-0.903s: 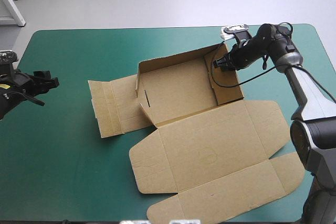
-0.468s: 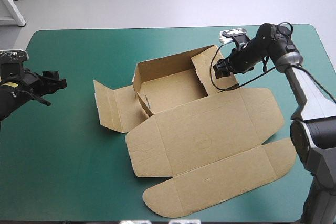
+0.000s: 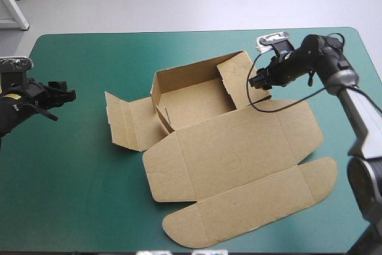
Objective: Fold the box
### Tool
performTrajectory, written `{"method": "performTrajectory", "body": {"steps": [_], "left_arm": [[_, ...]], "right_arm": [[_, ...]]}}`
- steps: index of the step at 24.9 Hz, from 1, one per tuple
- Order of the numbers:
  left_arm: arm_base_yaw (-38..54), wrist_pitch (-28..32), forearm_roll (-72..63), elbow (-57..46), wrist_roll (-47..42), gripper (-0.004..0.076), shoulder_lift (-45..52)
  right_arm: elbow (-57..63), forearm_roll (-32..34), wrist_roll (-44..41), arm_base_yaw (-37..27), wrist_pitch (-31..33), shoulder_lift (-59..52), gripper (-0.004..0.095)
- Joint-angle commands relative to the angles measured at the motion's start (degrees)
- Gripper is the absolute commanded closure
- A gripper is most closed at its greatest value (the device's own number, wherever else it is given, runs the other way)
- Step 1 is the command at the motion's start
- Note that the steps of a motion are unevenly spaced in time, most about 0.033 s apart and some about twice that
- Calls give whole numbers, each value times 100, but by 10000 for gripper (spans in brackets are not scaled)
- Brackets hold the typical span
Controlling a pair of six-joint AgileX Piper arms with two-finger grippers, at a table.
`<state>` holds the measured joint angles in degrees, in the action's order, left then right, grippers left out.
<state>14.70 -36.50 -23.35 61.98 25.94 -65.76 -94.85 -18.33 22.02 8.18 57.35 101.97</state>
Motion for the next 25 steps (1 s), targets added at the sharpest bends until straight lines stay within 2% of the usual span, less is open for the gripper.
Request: {"method": "performTrajectory", "body": {"steps": [1, 5, 8, 10, 11, 13, 14, 17, 21, 23, 25], "left_arm": [[-44, 270, -109, 156, -14, 304, 103], [-44, 179, 81, 156, 7, 304, 103], [-44, 188, 92, 156, 7, 304, 103], [-44, 189, 37, 156, 7, 304, 103], [-44, 189, 9, 156, 7, 304, 103], [-44, 189, -14, 156, 7, 304, 103], [-44, 189, -14, 156, 7, 304, 103], [-44, 189, -70, 156, 7, 304, 103], [-44, 189, -97, 156, 7, 304, 103], [-44, 189, -118, 156, 11, 304, 103], [-44, 189, -100, 156, 11, 304, 103]], "right_arm": [[888, -148, 248, -14, -1000, -1514, 419], [1921, -522, 544, -14, -2101, -2484, 418], [2359, -1435, 1178, -14, -2904, -2696, 405], [2493, -1652, 1439, -14, -3303, -2622, 389], [2458, -1526, 1264, -14, -3254, -2530, 389], [2204, -1142, 797, -14, -2731, -2173, 374], [1874, -1041, 661, -14, -2191, -1762, 313], [1094, -948, 611, -4, -1529, -1085, 242], [-131, -64, 229, 105, -533, -163, 198], [-598, -61, 159, 148, -279, 281, 188], [-946, 237, 14, 256, -48, 642, 188]]}}
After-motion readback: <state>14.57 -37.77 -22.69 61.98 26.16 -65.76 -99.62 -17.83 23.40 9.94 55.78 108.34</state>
